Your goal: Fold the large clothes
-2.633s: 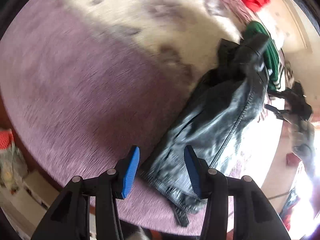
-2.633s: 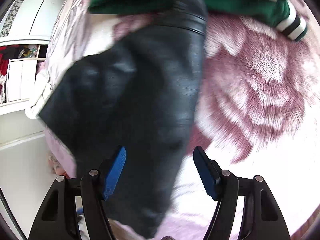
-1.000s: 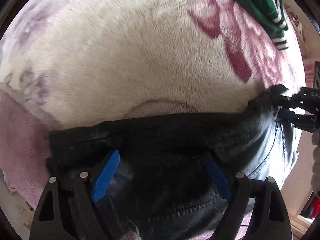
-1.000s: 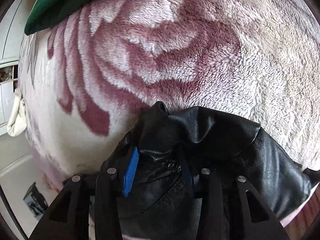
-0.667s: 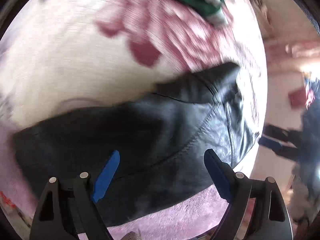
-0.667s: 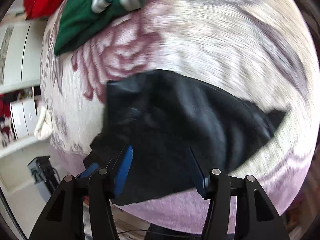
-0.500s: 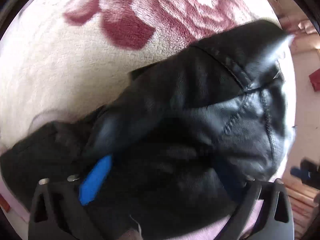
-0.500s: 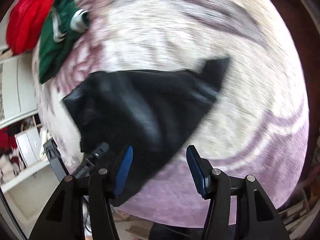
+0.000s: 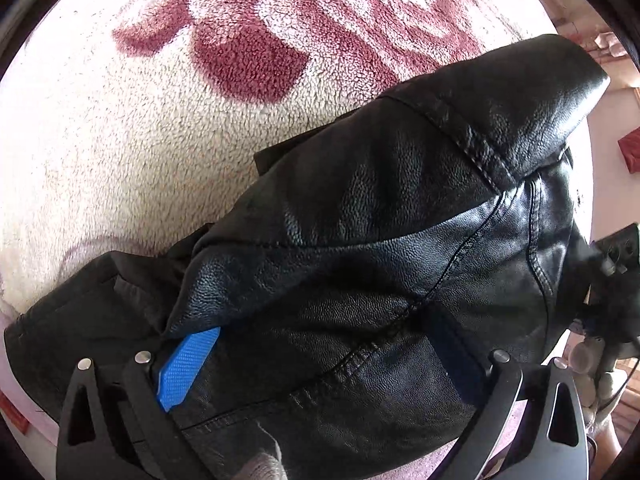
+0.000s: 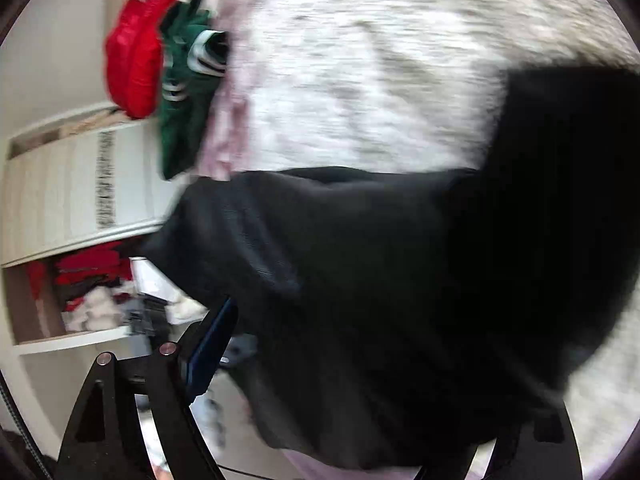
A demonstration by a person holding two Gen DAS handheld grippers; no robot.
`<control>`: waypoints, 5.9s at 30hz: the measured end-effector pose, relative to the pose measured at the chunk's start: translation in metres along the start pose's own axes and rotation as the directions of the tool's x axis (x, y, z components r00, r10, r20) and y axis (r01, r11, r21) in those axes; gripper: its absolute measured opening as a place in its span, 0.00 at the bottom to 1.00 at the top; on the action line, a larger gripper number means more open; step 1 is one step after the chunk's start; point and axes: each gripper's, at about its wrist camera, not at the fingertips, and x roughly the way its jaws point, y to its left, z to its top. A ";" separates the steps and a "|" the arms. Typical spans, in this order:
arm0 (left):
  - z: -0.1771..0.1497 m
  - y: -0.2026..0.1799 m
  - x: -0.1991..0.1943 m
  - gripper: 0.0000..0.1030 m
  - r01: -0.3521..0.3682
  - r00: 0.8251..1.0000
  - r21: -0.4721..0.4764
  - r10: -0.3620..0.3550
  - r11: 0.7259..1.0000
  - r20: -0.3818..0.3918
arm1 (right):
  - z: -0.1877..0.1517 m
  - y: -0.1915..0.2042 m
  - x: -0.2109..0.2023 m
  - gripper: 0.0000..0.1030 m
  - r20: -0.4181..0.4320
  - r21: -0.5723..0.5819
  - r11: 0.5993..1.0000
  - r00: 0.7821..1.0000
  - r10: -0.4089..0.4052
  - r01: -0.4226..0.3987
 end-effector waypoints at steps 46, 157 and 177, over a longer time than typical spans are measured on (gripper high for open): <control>-0.249 0.335 -0.197 1.00 0.179 0.924 -0.515 0.036 0.839 0.380 | -0.318 0.298 0.223 0.94 -0.385 -0.698 0.702 0.752 -0.536 0.143; -0.191 0.246 -0.026 1.00 0.540 0.835 -0.619 -0.267 0.570 0.482 | -0.108 0.070 0.201 0.52 -0.459 -0.033 0.994 0.885 0.075 -0.101; -0.159 0.238 -0.144 0.78 0.698 0.671 -0.483 -0.247 0.529 0.699 | -0.081 0.217 0.177 0.37 -0.437 0.000 0.986 0.887 0.149 -0.166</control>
